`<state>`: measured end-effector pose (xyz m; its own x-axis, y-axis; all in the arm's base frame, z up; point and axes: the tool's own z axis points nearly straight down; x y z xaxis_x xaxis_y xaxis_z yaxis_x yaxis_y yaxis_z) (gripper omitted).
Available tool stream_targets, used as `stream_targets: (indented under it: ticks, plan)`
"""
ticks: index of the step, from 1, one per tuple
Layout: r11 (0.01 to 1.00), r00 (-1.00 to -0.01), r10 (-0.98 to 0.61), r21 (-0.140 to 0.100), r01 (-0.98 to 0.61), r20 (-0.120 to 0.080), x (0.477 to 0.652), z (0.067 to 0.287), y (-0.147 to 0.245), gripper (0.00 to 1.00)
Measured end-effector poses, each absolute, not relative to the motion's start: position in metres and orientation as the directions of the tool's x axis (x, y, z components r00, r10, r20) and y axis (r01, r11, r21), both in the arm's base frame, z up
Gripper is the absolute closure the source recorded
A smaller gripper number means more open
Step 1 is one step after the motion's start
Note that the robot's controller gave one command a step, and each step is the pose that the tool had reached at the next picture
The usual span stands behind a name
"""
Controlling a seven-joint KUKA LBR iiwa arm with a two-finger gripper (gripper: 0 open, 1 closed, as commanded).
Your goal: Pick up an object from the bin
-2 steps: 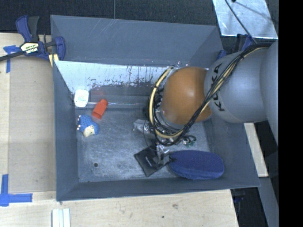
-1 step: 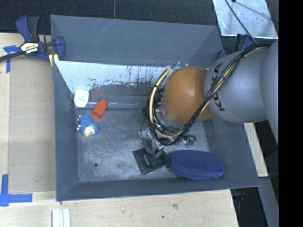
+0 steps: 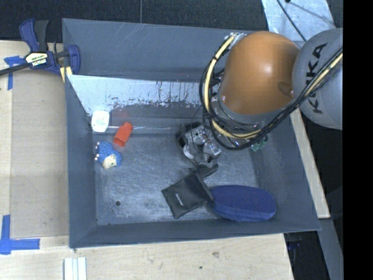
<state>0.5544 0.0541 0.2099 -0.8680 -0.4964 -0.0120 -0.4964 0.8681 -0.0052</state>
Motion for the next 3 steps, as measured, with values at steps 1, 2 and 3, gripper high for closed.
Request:
stream_targets:
  ticks: [1,2,3]
  plan:
    - [0.869,-0.869,-0.495,-0.001,-0.495,-0.003,0.552,0.205,0.054,0.0]
    - [0.683,-0.683,-0.731,0.003,-0.731,0.002,0.514,0.105,0.066,0.0]
    - [0.684,-0.684,-0.73,0.002,-0.73,0.001,0.507,0.068,0.051,0.0]
